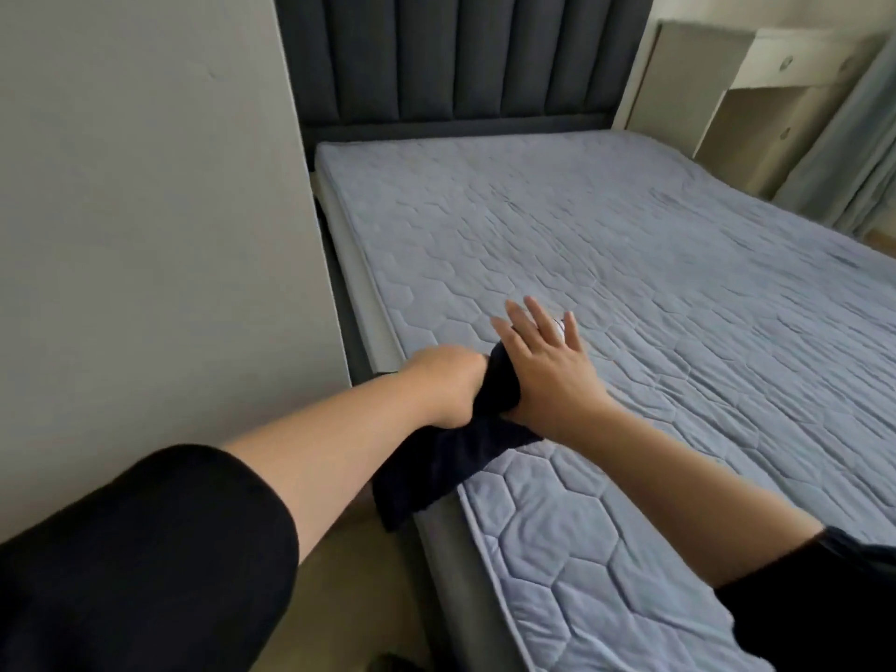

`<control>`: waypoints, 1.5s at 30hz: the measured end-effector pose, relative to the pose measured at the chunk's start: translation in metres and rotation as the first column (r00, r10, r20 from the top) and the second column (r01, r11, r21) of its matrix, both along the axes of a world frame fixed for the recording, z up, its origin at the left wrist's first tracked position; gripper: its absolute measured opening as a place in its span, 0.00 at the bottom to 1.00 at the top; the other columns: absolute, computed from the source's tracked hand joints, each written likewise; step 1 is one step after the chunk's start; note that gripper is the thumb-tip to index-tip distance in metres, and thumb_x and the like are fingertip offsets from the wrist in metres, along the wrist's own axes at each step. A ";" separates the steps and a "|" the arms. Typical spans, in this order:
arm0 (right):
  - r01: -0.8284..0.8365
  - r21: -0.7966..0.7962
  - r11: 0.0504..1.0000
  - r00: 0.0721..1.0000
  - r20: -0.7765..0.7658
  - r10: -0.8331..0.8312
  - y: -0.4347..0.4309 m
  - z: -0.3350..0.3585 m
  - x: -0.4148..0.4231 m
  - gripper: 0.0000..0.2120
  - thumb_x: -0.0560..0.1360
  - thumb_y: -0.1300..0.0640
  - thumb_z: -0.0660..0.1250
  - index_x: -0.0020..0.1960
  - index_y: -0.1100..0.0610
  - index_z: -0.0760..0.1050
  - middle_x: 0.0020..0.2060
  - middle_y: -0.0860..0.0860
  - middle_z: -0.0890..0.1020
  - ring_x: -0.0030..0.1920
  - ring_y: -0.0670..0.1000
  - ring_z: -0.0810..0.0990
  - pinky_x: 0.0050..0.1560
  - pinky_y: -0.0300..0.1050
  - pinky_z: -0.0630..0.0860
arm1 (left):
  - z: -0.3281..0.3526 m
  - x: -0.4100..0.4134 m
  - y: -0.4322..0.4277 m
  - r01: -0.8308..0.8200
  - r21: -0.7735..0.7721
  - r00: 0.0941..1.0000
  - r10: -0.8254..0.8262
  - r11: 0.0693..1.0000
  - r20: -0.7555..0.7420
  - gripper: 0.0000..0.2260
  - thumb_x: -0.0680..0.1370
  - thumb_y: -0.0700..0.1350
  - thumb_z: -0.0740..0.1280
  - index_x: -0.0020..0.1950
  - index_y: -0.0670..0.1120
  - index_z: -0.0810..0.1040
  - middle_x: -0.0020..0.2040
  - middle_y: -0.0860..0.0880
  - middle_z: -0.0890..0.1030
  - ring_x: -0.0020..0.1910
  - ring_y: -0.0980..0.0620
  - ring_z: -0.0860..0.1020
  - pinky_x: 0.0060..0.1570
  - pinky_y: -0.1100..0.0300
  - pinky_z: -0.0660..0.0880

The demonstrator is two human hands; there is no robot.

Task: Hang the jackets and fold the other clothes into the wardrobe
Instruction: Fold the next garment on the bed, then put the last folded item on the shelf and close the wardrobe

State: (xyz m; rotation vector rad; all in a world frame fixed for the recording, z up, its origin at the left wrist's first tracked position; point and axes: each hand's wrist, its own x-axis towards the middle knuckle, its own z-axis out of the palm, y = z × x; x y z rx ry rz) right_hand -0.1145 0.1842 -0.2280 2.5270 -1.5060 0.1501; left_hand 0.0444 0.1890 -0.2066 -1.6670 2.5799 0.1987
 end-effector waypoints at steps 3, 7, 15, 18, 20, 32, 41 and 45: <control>-0.152 0.090 0.984 0.985 -0.063 0.158 -0.009 0.017 0.037 0.42 0.67 0.44 0.71 0.75 0.54 0.58 0.74 0.53 0.61 0.76 0.53 0.52 0.74 0.55 0.45 | 0.014 0.040 0.009 0.007 -0.018 0.994 -0.005 1.000 0.111 0.09 0.73 0.40 0.64 0.46 0.51 0.66 0.37 0.51 0.69 0.47 0.42 0.78 0.36 0.56 0.67; -0.265 0.178 0.948 0.956 -0.083 0.283 -0.003 0.040 0.089 0.28 0.65 0.42 0.69 0.61 0.51 0.70 0.53 0.48 0.77 0.57 0.52 0.74 0.58 0.46 0.66 | 0.038 0.090 0.024 -0.055 0.007 0.983 0.053 0.998 0.176 0.07 0.74 0.40 0.65 0.46 0.49 0.67 0.43 0.49 0.74 0.49 0.44 0.78 0.38 0.56 0.67; -0.435 0.321 0.842 0.882 -0.036 0.469 0.035 0.065 0.221 0.08 0.70 0.51 0.66 0.44 0.54 0.72 0.36 0.49 0.76 0.37 0.54 0.75 0.35 0.43 0.70 | 0.080 0.199 0.088 -0.397 0.076 0.881 0.357 0.915 0.311 0.05 0.72 0.37 0.64 0.46 0.44 0.74 0.40 0.47 0.73 0.41 0.43 0.76 0.37 0.54 0.72; -0.532 0.351 0.770 0.828 0.027 0.560 0.056 0.076 0.280 0.07 0.69 0.53 0.66 0.46 0.55 0.73 0.34 0.49 0.74 0.36 0.53 0.76 0.33 0.43 0.71 | 0.094 0.248 0.126 -0.540 0.067 0.794 0.481 0.839 0.372 0.04 0.71 0.36 0.64 0.42 0.44 0.75 0.35 0.47 0.72 0.34 0.45 0.73 0.31 0.58 0.67; -0.588 0.365 0.722 0.785 0.044 0.618 0.072 0.083 0.324 0.07 0.69 0.54 0.66 0.46 0.54 0.73 0.34 0.48 0.73 0.36 0.53 0.75 0.31 0.41 0.68 | 0.101 0.282 0.154 -0.635 0.061 0.727 0.570 0.770 0.383 0.05 0.70 0.36 0.64 0.37 0.44 0.71 0.32 0.47 0.70 0.30 0.47 0.70 0.27 0.60 0.63; -0.906 0.289 0.309 0.423 0.609 0.671 0.220 0.108 0.550 0.33 0.66 0.48 0.74 0.68 0.54 0.68 0.63 0.50 0.72 0.64 0.52 0.69 0.63 0.46 0.69 | 0.170 0.458 0.369 -0.965 0.131 0.259 0.912 0.228 0.318 0.08 0.67 0.42 0.72 0.44 0.40 0.79 0.37 0.45 0.77 0.35 0.48 0.73 0.30 0.60 0.67; -0.839 0.513 0.183 0.534 0.841 0.085 0.294 0.217 0.560 0.55 0.65 0.43 0.77 0.78 0.53 0.45 0.77 0.52 0.53 0.76 0.52 0.52 0.74 0.53 0.57 | 0.309 0.480 0.478 -0.979 0.199 -0.041 0.997 -0.052 0.060 0.10 0.65 0.41 0.74 0.39 0.42 0.75 0.35 0.49 0.75 0.34 0.51 0.73 0.29 0.62 0.68; -0.607 0.774 -0.181 0.793 0.574 -0.204 0.283 0.281 0.551 0.49 0.69 0.39 0.72 0.78 0.50 0.46 0.76 0.54 0.55 0.75 0.56 0.59 0.72 0.57 0.59 | 0.404 0.482 0.480 -0.967 0.227 -0.143 0.982 -0.113 -0.119 0.11 0.65 0.42 0.76 0.38 0.43 0.74 0.35 0.50 0.75 0.32 0.52 0.73 0.30 0.62 0.69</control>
